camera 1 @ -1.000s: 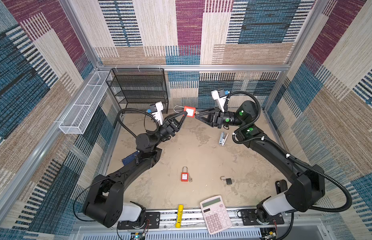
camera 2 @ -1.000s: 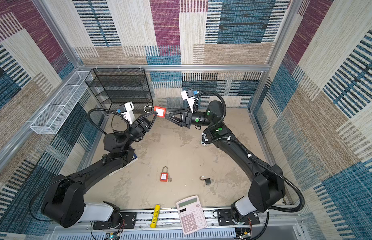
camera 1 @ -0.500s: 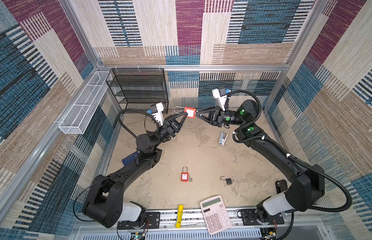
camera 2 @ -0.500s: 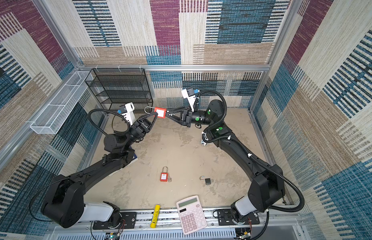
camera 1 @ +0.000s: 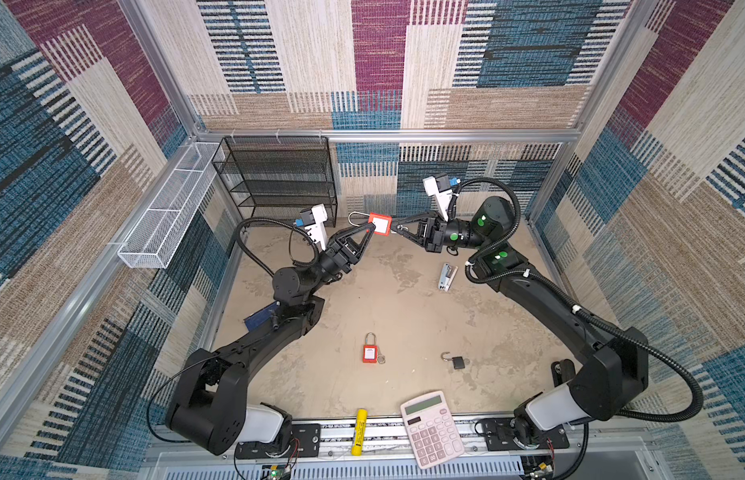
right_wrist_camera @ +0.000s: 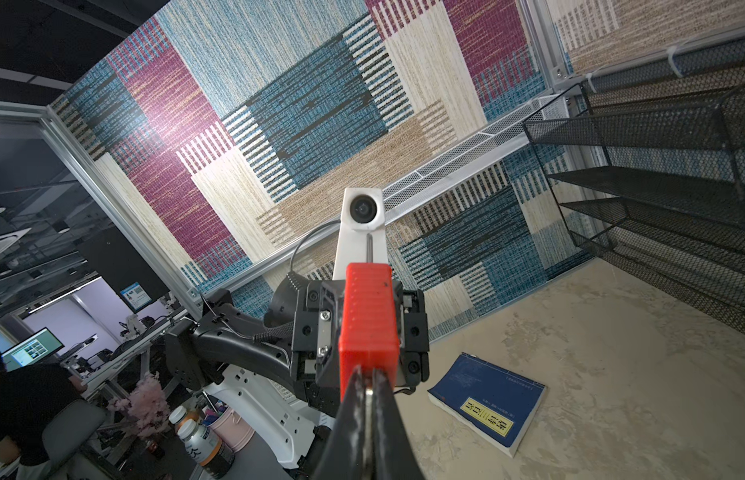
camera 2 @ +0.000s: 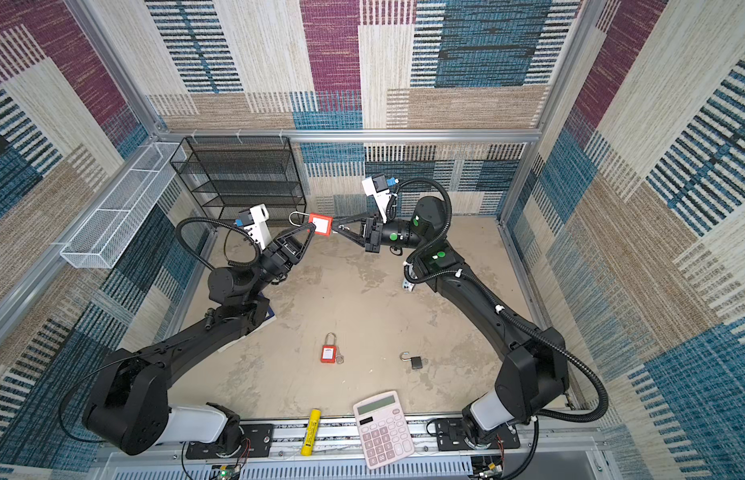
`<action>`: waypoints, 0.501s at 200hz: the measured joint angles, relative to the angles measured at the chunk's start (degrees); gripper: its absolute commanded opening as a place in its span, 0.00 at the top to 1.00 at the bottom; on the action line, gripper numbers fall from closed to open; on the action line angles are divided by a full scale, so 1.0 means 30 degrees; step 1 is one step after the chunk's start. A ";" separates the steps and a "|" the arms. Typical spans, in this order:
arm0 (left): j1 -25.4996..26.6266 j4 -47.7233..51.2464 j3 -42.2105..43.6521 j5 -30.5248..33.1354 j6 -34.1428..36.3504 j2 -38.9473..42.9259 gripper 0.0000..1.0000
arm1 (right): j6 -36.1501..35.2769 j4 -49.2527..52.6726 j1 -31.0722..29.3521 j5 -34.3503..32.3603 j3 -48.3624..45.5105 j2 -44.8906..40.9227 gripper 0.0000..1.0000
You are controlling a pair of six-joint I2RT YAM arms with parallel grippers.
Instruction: Lock with the key
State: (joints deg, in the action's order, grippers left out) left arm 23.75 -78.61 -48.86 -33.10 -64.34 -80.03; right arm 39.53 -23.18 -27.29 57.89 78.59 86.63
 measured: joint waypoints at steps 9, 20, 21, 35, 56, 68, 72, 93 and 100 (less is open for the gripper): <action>0.0000 0.0000 0.0000 0.0029 0.0000 -0.0022 1.00 | -0.0197 0.0051 0.0000 -0.0007 0.0000 0.0000 1.00; 0.0000 0.0000 0.0015 0.0117 -0.0007 -0.0044 1.00 | -0.0466 0.0189 0.0000 -0.0087 0.0022 -0.0022 1.00; 0.0000 0.0000 0.0015 0.0124 -0.0007 -0.0044 1.00 | -0.0495 0.0204 0.0000 -0.0087 0.0029 -0.0029 1.00; 0.0015 0.0000 0.0080 0.0299 -0.0007 -0.0044 1.00 | -0.1005 0.0474 -0.0007 -0.0160 0.0073 -0.0095 1.00; 0.0022 0.0029 0.0153 0.0401 -0.0007 -0.0022 1.00 | -0.1800 0.0954 -0.0007 -0.0306 0.0117 -0.0189 1.00; 0.0036 0.0211 0.0248 0.0408 0.0015 0.0080 1.00 | -0.2142 0.1217 -0.0022 -0.0321 0.0117 -0.0240 1.00; 0.0036 0.0262 0.0270 0.0415 0.0022 0.0117 1.00 | -0.2215 0.1268 -0.0022 -0.0328 0.0124 -0.0248 1.00; 0.0015 0.0663 0.0437 0.0444 0.0168 0.0430 1.00 | -0.2324 0.1545 -0.0036 -0.0313 0.0182 -0.0248 1.00; -0.0007 0.0736 0.0495 0.0437 0.0233 0.0517 1.00 | -0.2339 0.1552 -0.0036 -0.0321 0.0182 -0.0248 1.00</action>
State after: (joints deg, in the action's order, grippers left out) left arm 23.73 -76.40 -47.37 -31.79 -63.64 -78.48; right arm 32.51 -18.52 -27.40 56.93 79.13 85.89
